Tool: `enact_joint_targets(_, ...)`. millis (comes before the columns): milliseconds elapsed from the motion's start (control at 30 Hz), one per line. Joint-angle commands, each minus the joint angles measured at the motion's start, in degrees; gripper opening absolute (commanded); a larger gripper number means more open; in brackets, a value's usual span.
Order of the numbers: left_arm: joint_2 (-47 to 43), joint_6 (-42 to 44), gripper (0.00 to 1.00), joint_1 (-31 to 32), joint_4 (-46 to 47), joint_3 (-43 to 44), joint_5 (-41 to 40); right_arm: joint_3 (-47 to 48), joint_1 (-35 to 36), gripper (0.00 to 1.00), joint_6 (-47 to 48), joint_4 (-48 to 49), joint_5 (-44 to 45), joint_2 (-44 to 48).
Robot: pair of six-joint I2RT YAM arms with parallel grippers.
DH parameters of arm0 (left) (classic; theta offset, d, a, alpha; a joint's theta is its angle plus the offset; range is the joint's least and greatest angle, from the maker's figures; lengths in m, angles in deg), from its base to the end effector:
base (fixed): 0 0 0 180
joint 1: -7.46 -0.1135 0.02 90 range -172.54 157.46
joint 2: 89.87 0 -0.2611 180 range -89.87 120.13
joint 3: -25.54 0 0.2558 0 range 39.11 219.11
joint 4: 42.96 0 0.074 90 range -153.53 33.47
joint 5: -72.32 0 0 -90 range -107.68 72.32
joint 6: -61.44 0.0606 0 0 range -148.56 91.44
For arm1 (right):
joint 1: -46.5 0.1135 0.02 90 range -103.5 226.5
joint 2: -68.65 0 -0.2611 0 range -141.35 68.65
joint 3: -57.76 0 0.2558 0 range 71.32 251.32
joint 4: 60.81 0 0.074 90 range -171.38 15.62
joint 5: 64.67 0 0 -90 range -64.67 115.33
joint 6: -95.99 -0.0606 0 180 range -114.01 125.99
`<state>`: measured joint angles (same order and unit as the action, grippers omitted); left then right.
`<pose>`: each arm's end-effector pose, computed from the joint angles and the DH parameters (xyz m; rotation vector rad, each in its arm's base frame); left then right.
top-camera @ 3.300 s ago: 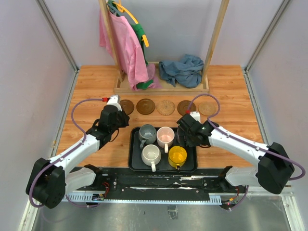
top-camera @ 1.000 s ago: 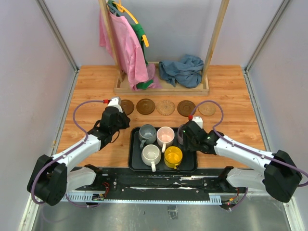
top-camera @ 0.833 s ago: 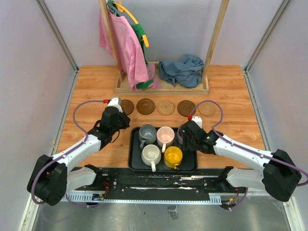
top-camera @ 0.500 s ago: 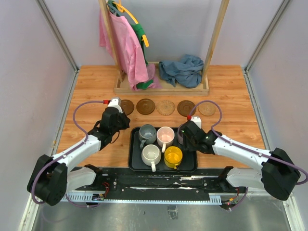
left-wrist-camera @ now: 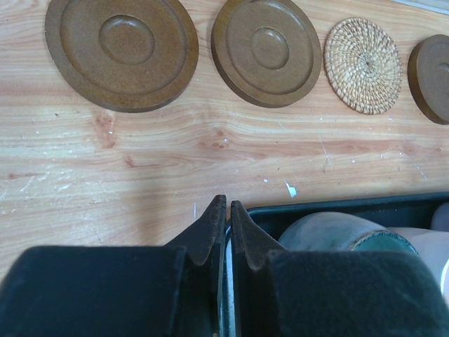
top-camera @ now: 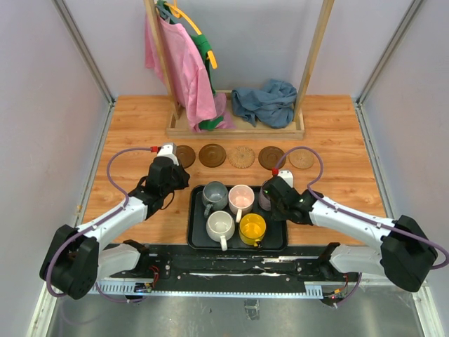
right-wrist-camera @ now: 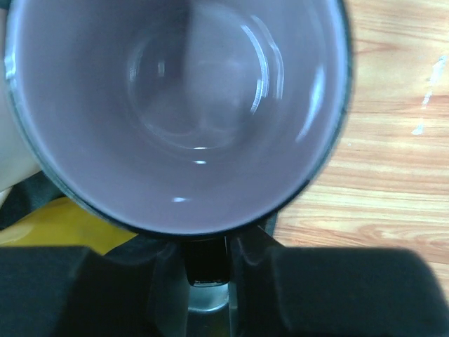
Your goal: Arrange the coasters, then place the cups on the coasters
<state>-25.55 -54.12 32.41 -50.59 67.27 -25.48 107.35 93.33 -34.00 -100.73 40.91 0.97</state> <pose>0.2382 -0.1017 0.1831 -0.0941 2.1147 -0.3883 0.1720 0.1596 0.1633 -0.0522 2.5450 0.2483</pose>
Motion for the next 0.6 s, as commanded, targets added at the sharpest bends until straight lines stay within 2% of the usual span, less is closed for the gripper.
enact_joint_targets(0,0.5,0.0,0.11,0.3,1.6,-0.6,0.1,0.1,0.5,0.15,-0.2,0.8,2.4,-1.2)
enact_joint_targets(100,0.7,-0.1,0.11,0.4,1.6,-0.6,0.1,0.4,0.4,0.01,-0.2,0.3,2.3,-2.1)
enact_joint_targets(367,0.6,0.0,0.11,0.3,1.7,-0.7,0.1,1.5,0.4,0.01,-0.5,-1.5,3.4,-3.4)
enact_joint_targets(567,0.5,0.1,0.11,0.4,1.7,-0.7,-0.1,2.6,1.2,0.01,3.0,-1.5,5.9,-0.6)
